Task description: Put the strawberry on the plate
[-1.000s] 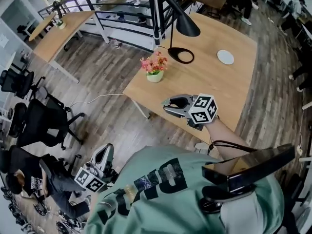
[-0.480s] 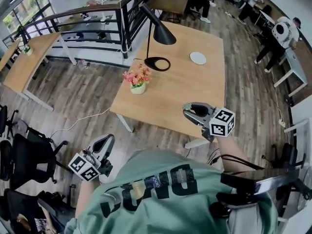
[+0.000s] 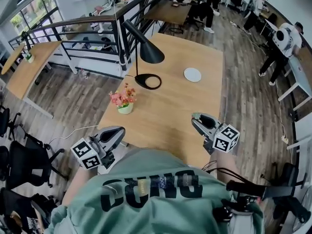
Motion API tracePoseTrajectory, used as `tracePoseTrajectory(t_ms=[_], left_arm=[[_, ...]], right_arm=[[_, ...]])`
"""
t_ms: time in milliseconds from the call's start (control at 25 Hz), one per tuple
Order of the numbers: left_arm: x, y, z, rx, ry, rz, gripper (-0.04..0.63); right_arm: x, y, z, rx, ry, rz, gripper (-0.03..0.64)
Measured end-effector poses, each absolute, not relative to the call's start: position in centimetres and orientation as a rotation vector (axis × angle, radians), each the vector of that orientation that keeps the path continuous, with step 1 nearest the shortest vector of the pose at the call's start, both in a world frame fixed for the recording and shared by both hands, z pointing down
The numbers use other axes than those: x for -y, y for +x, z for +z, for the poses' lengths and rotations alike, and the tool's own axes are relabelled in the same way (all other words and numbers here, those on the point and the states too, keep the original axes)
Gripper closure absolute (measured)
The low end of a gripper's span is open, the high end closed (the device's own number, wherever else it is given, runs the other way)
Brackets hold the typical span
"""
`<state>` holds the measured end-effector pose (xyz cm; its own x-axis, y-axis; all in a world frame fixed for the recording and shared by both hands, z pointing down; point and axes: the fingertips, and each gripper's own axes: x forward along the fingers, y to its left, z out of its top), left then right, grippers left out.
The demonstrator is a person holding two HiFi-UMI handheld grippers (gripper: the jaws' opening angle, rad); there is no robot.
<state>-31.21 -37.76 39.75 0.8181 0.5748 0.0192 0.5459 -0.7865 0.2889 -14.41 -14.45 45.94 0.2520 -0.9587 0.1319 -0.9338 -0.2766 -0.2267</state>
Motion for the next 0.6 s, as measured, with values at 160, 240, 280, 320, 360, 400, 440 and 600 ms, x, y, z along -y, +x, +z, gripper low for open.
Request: tracePoseTrajectory(t_ms=[160,240,280,320,360,400,440,600], left_arm=[[33.1,-23.8,39.2,-0.889,2.735,0.21,0.591],[31.0,-20.8,39.2,-0.913,2.72,0.229,0.591],[30.1,-19.5,39.4,-0.931,2.714,0.243,0.591],[29.4,-18.4,39.7,-0.951,2.707,0.259,0.591],[29.0,-17.5,40.0,-0.969,2.699,0.275,0.591],[28.7,-16.6,40.3,-0.986,2.69,0.288,0.591],[28.5,-15.7,40.6,-1.002,2.681,0.299,0.591],[28.7,-12.5,41.5,-1.055,2.647,0.306,0.591]], right_arm=[[10.7,-8.1,46.0,-1.81,-2.385,-0.348,0.476],[9.0,-6.0,46.4,-1.791,-2.377,-0.355,0.476],[8.4,-5.2,46.6,-1.782,-2.376,-0.354,0.476],[7.9,-4.6,46.9,-1.771,-2.376,-0.353,0.476],[7.5,-4.1,47.2,-1.757,-2.379,-0.351,0.476],[7.3,-3.8,47.4,-1.74,-2.382,-0.35,0.476],[7.1,-3.5,47.6,-1.72,-2.385,-0.349,0.476],[6.4,-2.5,48.2,-1.638,-2.421,-0.374,0.476]])
